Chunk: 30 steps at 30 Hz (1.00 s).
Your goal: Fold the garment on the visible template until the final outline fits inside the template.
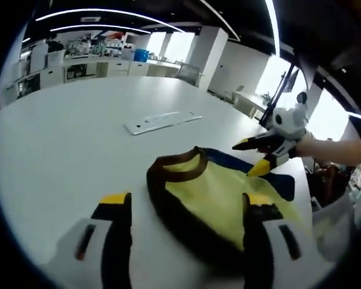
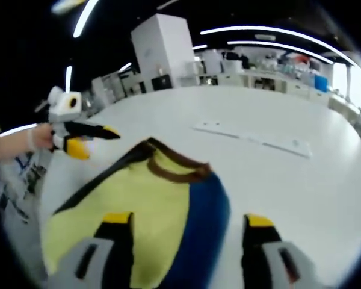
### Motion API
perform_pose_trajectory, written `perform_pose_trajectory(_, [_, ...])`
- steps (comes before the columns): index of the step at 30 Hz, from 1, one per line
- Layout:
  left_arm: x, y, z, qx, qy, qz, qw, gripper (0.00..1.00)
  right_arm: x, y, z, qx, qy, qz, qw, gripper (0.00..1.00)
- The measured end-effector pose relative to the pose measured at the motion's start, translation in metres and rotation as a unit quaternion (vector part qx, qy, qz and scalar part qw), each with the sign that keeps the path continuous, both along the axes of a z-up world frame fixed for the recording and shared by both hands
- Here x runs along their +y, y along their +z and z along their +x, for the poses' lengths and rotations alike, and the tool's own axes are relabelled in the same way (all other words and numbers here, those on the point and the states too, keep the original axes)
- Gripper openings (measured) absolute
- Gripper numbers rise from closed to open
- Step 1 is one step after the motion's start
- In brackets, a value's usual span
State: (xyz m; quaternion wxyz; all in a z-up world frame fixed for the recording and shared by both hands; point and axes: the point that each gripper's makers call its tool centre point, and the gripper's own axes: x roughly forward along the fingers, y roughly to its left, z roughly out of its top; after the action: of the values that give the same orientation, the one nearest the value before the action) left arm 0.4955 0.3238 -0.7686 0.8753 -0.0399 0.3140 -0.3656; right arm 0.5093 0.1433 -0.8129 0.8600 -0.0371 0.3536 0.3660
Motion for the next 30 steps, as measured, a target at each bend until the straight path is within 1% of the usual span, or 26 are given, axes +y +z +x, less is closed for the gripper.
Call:
perform_pose_trajectory(4, [0.002,0.006,-0.007,-0.004,-0.002,-0.001,1.0000,0.81,-0.005,0.004,-0.014,0.005,0.002,-0.006,1.0000,0.80])
perform_pose_trajectory(5, [0.003,0.008,-0.009,-0.003,-0.001,-0.001,1.0000,0.84,-0.006,0.006,-0.019,0.007,0.001,-0.005,1.0000,0.82])
perform_pose_trajectory(7, [0.003,0.011,-0.015,-0.003,0.000,-0.006,1.0000,0.88,-0.008,0.007,-0.023,0.011,-0.001,-0.004,0.9999,0.87])
perform_pose_trajectory(9, [0.004,0.013,-0.021,-0.001,0.001,-0.006,1.0000,0.90,-0.012,0.008,-0.021,0.006,-0.005,-0.008,0.9999,0.89])
perform_pose_trajectory(11, [0.004,0.018,-0.029,-0.008,0.004,-0.008,0.9999,0.93,-0.016,0.013,-0.031,0.006,-0.007,-0.007,0.9999,0.90])
perform_pose_trajectory(13, [0.005,0.024,-0.034,-0.011,0.010,-0.017,0.9997,0.95,-0.022,0.014,-0.030,0.005,-0.012,-0.006,0.9999,0.91])
perform_pose_trajectory(17, [0.009,0.027,-0.043,-0.013,0.013,-0.017,0.9997,0.94,-0.032,0.022,-0.048,0.003,-0.020,-0.006,0.9998,0.90])
perform_pose_trajectory(24, [0.015,0.032,-0.062,-0.013,0.017,-0.015,0.9997,0.92,-0.052,0.026,-0.069,0.006,-0.037,-0.004,0.9993,0.89])
perform_pose_trajectory(30, [0.017,0.036,-0.082,-0.013,0.023,-0.018,0.9995,0.89,-0.069,0.029,-0.076,0.003,-0.048,-0.003,0.9989,0.88])
